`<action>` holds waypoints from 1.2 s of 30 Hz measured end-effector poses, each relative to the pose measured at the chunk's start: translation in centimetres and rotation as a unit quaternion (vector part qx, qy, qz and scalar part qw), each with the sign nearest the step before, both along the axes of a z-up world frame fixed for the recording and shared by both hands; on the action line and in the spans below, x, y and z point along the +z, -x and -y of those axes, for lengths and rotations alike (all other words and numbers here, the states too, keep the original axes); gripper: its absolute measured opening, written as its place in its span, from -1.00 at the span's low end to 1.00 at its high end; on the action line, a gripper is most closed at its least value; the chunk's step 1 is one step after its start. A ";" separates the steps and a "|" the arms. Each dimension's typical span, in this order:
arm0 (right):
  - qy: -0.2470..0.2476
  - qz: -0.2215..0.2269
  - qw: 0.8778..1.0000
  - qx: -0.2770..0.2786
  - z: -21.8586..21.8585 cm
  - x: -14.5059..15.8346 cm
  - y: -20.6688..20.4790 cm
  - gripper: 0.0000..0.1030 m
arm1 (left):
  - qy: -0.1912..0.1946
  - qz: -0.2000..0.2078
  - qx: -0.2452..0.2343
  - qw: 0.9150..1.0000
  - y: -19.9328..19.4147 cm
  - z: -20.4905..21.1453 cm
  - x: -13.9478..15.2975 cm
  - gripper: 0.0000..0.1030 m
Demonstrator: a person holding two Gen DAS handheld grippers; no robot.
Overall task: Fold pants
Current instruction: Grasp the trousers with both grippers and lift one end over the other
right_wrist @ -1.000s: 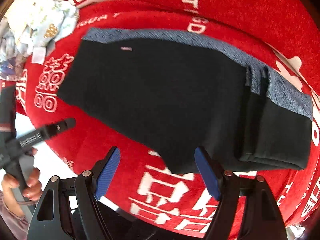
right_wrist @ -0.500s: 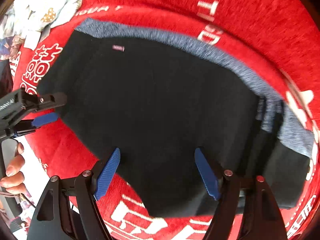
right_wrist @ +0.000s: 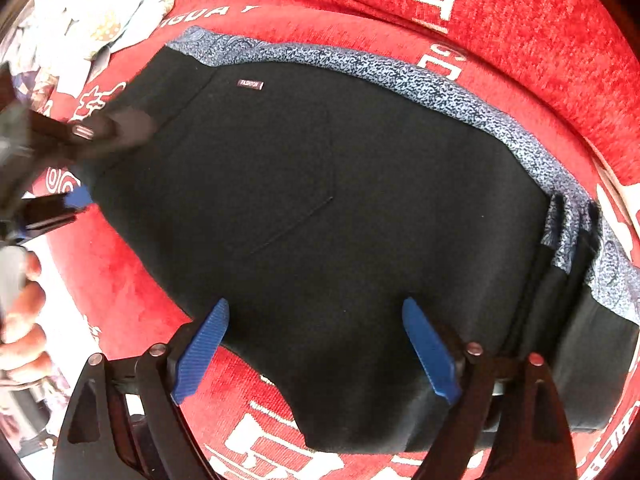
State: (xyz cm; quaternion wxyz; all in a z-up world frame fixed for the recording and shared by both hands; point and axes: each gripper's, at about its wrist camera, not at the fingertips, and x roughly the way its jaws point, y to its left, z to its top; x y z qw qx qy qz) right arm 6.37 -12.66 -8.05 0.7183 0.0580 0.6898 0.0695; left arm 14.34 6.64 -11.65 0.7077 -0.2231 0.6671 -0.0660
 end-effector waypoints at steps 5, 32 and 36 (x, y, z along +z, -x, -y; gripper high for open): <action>0.000 0.050 0.998 -0.024 3.4 4.7 -1.3 0.76 | -0.079 0.054 -0.056 0.994 0.5 1.2 2.0 -0.39; -0.141 -0.126 0.970 0.153 -11.2 3.6 -16.7 -0.60 | -0.358 0.263 -0.323 0.836 6.8 11.2 5.9 -0.40; -0.226 -0.056 0.966 0.107 -4.7 8.9 -14.4 -0.60 | -0.341 0.311 -0.335 0.821 8.3 13.7 10.3 -0.40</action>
